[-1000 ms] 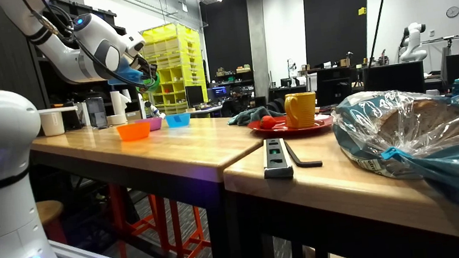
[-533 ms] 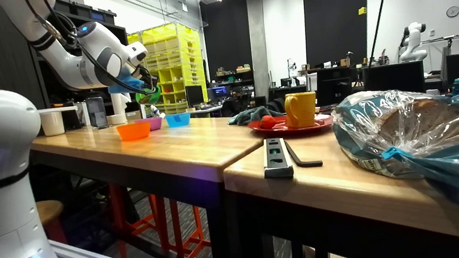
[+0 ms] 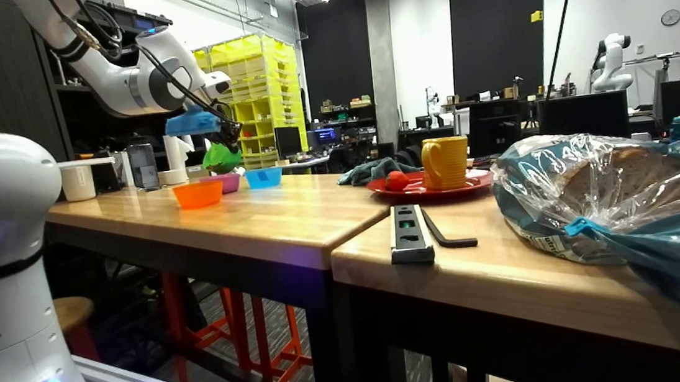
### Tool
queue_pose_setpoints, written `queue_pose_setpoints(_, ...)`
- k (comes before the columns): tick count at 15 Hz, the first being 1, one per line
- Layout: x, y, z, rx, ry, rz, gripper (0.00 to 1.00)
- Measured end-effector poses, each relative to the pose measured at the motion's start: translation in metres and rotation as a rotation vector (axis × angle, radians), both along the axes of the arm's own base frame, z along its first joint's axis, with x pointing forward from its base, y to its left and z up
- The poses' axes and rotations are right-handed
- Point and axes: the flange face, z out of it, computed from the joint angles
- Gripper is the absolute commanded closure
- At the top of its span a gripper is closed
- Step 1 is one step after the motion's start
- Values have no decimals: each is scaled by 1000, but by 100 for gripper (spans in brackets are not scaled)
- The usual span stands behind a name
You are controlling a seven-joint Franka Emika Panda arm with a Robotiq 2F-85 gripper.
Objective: Pour some of the contents of the green bowl into the purple bowl
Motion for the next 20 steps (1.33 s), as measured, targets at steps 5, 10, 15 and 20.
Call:
queue_pose_setpoints(5,18,-14,41,-15,186,13,99)
queue_pose_setpoints(10,28,-57,65,-11,376,-21,99)
queue_pose_setpoints(15,33,-95,73,16,529,-26,99)
queue_pose_setpoints(20,39,-126,70,55,649,-11,99)
